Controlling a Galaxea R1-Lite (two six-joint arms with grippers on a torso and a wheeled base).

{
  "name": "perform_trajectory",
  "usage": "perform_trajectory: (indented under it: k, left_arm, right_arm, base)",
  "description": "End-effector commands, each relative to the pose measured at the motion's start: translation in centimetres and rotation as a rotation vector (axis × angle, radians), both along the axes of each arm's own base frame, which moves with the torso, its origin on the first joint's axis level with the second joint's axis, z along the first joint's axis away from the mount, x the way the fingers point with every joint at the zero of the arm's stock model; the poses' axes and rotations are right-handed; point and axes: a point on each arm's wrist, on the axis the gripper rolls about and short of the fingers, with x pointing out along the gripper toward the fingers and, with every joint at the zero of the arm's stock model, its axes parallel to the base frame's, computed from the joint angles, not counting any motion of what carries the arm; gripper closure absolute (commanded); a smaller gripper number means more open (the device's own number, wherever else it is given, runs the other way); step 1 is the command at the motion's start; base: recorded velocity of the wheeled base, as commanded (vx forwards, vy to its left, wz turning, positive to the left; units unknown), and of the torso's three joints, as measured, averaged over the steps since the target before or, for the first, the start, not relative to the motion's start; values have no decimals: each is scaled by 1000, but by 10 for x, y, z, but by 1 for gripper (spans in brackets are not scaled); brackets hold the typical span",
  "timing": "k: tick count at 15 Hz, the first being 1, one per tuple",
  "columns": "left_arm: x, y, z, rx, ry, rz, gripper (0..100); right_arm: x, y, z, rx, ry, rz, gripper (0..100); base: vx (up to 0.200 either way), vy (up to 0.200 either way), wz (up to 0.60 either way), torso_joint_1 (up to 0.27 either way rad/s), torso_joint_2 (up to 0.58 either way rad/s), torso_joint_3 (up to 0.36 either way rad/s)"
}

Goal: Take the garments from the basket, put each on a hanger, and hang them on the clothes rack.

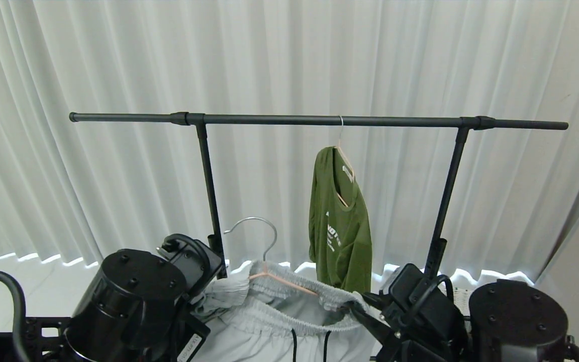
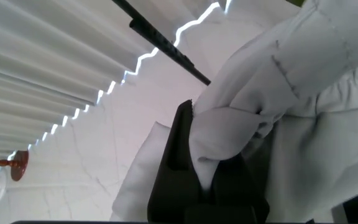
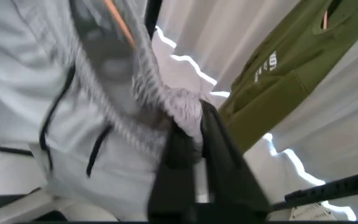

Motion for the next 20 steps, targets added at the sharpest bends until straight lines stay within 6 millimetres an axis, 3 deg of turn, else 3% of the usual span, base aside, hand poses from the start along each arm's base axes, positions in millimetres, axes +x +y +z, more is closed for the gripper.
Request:
perform_trajectory:
  k: [1,5,8,13,16,20]
  left_arm:
    - [-1,-4,6,-56,-15,5,100]
    - [-19,-18,13,-160,-35,-109,100]
    - [-30,-20,19,-228,-2,-230,100]
    - [-50,-5,39,-381,44,-506,100]
    - [-61,6,41,-382,51,-728,100]
    - [-62,5,47,-387,30,-775,100]
  right_arm:
    - [-9,-16,10,32,-7,32,0]
    - [-18,-24,24,53,8,118,0]
    - [-14,-29,42,33,58,170,0]
    - [-6,-50,58,-20,105,297,0]
    - [-8,-49,62,-13,141,386,0]
    - [-21,-43,56,-36,202,506,0]
  base:
    - [0,0,0,0,0,0]
    - [0,0,0,0,0,0]
    - [0,0,0,0,0,0]
    - [0,0,0,0,0,0]
    - [0,0,0,0,0,0]
    - [0,0,0,0,0,0]
